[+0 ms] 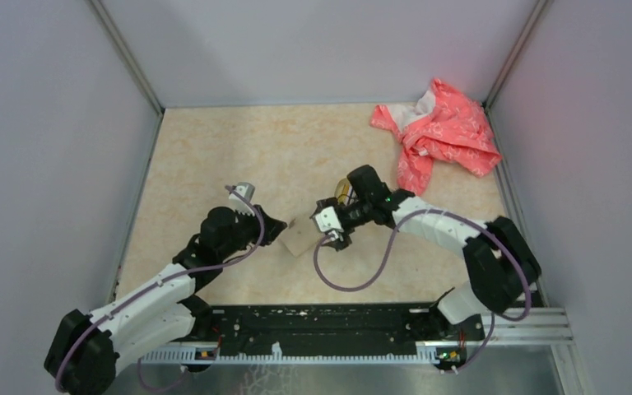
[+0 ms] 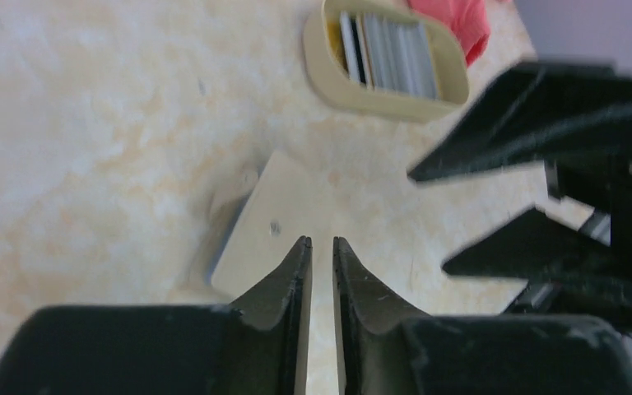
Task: Put the credit cards into the card holder
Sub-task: Close the card holder at the center of the board.
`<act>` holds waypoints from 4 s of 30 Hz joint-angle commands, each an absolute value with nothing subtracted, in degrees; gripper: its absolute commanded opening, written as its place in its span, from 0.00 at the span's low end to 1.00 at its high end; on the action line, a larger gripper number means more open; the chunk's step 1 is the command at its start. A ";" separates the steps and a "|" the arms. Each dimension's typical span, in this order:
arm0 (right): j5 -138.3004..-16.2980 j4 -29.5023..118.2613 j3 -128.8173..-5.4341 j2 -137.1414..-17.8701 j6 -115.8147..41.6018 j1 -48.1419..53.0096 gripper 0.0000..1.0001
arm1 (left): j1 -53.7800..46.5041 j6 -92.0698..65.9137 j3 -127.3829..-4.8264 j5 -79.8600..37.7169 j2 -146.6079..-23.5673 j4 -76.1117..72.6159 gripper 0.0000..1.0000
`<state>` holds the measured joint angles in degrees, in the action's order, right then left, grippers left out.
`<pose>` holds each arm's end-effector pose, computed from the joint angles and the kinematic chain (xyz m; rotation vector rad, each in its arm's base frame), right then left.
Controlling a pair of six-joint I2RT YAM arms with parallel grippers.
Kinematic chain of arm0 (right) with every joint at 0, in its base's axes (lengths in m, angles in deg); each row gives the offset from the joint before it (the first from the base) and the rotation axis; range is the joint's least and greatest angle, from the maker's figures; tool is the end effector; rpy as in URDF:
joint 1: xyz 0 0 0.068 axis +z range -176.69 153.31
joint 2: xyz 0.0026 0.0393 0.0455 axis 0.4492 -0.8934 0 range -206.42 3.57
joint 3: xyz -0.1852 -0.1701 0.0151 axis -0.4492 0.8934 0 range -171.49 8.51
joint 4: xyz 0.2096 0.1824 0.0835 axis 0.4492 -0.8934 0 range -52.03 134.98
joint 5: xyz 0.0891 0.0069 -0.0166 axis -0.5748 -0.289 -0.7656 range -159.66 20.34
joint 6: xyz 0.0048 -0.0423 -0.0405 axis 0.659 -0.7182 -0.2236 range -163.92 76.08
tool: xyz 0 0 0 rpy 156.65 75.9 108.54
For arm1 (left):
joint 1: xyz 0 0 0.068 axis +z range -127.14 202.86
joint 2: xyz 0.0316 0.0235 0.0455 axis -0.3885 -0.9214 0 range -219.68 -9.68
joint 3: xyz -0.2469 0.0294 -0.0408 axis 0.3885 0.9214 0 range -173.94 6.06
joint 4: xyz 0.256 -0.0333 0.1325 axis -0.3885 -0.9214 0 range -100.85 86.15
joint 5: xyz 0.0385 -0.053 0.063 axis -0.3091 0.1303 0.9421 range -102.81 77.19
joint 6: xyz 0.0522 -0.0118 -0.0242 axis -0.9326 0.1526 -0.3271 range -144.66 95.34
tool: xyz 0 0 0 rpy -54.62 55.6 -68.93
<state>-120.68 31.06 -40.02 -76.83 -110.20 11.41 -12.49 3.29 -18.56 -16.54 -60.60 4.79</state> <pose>0.2277 0.2208 0.1858 -1.8991 0.9611 0.7605 0.2036 -0.1479 0.1982 0.1732 1.9540 -0.8069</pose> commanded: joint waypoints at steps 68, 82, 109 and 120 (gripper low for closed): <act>-111.16 29.79 -52.84 -94.97 -98.19 18.41 0.00 | -13.44 21.93 -14.00 -27.64 -90.68 20.32 0.15; -110.17 29.59 -51.05 -95.32 -98.45 19.54 0.14 | -13.44 21.62 -11.98 -26.95 -91.79 20.82 0.12; -108.88 30.65 -50.40 -93.91 -97.42 19.56 0.08 | -13.44 21.19 -11.78 -27.66 -92.43 21.37 0.11; -104.74 24.44 -50.37 -91.92 -107.16 20.30 0.00 | -13.46 20.63 -11.49 -26.88 -91.51 19.58 0.07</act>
